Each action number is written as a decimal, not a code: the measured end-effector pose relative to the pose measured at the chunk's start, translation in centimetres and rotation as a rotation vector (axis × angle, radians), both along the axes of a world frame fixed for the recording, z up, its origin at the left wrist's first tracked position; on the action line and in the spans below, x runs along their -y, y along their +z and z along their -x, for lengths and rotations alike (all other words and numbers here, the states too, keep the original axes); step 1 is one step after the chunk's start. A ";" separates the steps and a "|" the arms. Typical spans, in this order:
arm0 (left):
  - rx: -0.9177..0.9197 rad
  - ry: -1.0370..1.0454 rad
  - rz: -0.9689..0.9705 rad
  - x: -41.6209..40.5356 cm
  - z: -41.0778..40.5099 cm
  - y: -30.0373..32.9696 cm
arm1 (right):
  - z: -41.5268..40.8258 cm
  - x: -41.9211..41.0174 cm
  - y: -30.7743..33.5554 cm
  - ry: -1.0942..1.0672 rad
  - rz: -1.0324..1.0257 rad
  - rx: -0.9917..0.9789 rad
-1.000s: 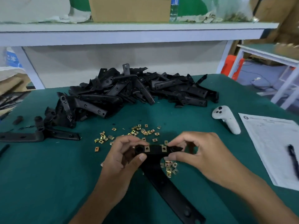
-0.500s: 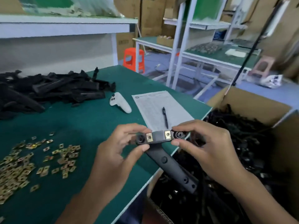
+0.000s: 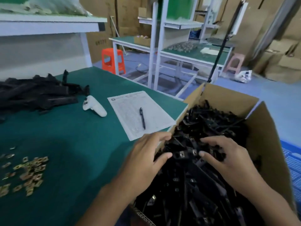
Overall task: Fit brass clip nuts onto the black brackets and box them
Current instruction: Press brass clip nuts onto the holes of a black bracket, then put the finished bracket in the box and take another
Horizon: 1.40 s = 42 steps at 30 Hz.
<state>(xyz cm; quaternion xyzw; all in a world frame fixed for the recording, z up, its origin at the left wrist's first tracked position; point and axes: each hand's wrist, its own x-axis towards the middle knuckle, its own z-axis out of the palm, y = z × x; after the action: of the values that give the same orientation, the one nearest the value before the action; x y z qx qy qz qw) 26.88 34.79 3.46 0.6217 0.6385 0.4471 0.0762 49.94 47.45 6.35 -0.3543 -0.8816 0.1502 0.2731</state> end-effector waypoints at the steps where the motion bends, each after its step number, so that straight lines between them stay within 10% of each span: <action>1: -0.020 0.037 -0.004 0.7 0.7 -0.2 | 0.2 -0.3 -0.6 -0.004 0.021 0.027; 13: 0.042 0.808 -0.013 20.9 16.4 -1.8 | 21.5 6.6 -1.4 0.571 0.130 0.004; 19: 0.147 1.158 0.027 29.6 19.4 -4.2 | 34.1 14.0 -3.6 0.977 0.145 0.356; 31: 0.228 1.188 -0.071 29.7 20.1 -5.1 | 43.0 17.8 -4.4 1.024 0.036 0.360; 42: 0.271 1.170 -0.097 29.6 20.0 -4.7 | 43.7 17.3 -4.9 0.784 1.401 0.001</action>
<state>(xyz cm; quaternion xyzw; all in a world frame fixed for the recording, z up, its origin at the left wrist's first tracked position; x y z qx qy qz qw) 6.87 5.15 -1.26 0.1071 0.8382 0.5187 -0.1302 6.27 30.18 1.50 -0.1082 -0.6427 0.7535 -0.0860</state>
